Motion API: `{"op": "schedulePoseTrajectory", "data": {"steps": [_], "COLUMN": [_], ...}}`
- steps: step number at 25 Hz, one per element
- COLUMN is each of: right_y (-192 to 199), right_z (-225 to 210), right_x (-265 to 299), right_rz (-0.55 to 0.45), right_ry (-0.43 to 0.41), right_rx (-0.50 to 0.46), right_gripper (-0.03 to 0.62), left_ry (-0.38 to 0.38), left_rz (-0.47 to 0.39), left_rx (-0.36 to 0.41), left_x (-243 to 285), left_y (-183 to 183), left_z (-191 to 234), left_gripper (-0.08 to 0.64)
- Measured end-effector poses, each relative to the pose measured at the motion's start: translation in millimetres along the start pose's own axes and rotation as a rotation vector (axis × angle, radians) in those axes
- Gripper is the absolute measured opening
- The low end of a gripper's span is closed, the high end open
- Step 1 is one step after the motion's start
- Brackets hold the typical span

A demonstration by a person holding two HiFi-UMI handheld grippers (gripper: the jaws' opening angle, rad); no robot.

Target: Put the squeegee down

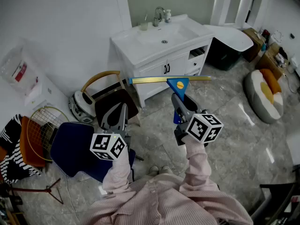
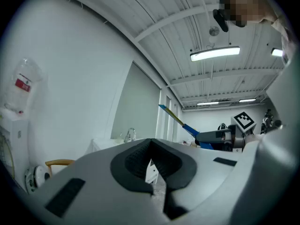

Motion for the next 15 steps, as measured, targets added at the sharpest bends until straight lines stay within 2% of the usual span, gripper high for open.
{"op": "schedulePoseTrajectory", "data": {"steps": [15], "right_y": [-3], "right_z": [-15], "right_x": [-11], "right_rz": [0.017], "right_ry": [-0.033], "right_rx": [0.009], "right_gripper": [0.133], "left_ry": [-0.035], "left_rz": [-0.007], "left_rx": [0.001], "left_x": [3], "left_y": [2], "left_z": [-23], "left_gripper": [-0.002]}}
Point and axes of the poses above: the fingertips, and each gripper's own axes: x forward along the fingers, z to its left, y out of its underside, the point moved 2 cm from there along -x, backward along the fingers, and after that the axes turned 15 degrees about y, right-handed, at the moved point
